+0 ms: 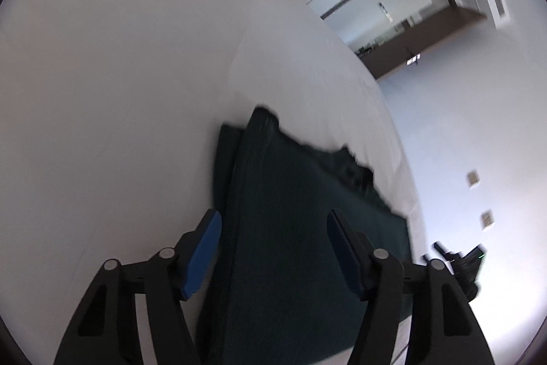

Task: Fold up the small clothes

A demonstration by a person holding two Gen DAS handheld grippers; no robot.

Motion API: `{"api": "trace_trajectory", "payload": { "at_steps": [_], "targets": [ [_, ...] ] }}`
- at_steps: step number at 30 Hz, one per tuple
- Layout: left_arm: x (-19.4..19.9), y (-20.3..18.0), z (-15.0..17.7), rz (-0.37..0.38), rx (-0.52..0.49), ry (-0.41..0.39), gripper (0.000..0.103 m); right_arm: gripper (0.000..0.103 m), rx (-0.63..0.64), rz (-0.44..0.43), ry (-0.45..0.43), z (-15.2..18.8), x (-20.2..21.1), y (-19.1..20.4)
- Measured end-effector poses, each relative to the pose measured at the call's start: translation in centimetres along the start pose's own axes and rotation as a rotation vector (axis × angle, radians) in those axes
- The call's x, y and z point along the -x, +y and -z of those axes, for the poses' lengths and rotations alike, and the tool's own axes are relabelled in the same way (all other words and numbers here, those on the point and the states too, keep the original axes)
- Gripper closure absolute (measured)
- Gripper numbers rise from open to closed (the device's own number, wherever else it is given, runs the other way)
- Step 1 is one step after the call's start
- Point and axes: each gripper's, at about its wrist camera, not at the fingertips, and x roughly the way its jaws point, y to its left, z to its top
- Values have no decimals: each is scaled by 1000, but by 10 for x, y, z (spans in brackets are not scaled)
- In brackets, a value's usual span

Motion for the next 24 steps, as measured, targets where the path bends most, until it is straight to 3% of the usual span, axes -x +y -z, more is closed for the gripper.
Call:
{"api": "trace_trajectory", "payload": {
  "at_steps": [9, 21, 23, 24],
  "targets": [
    [19, 19, 62, -54, -22, -15, 37, 47, 189, 107, 55, 89, 40, 0],
    [29, 19, 73, -70, -103, -31, 37, 60, 204, 91, 95, 128, 60, -20],
    [27, 19, 75, -78, -106, -30, 43, 67, 217, 96, 101, 131, 59, -18],
    [25, 19, 75, -81, -107, -24, 54, 69, 221, 100, 102, 129, 57, -17]
  ]
}}
